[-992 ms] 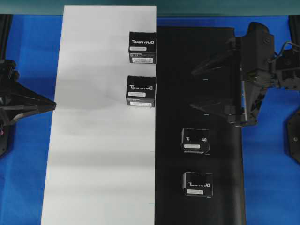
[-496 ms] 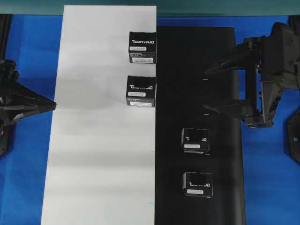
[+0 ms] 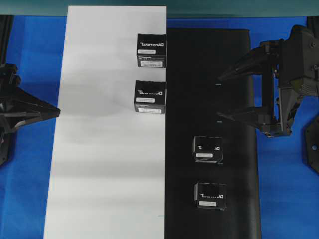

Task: Place the box from the black base onto the white base.

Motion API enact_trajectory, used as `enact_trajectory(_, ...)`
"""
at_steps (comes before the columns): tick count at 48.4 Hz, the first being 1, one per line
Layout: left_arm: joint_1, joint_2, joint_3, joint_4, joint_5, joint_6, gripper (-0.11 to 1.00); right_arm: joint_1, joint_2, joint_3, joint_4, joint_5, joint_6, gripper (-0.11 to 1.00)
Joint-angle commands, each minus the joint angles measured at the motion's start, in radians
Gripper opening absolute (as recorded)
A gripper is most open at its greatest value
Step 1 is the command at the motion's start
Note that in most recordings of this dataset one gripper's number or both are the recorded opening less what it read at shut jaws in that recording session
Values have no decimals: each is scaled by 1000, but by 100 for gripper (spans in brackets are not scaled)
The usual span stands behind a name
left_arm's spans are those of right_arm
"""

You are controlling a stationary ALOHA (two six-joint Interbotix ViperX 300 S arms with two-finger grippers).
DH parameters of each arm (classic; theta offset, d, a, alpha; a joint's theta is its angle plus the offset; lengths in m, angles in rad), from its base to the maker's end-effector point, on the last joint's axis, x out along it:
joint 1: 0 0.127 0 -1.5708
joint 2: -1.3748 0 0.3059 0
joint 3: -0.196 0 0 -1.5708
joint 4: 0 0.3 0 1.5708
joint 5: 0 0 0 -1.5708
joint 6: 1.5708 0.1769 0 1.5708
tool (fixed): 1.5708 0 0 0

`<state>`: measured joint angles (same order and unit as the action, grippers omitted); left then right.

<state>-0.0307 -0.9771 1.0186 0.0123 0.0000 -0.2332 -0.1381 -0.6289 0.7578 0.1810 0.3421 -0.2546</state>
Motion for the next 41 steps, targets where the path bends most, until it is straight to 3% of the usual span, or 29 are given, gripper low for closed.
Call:
enact_trajectory(1, -3, 8, -25, 3, -5, -2, -7, 3, 2, -5, 3, -8, 2, 98)
enact_trajectory(41, -18, 0, -25, 3, 26, 0, -7, 3, -26, -2, 3, -41, 2, 98)
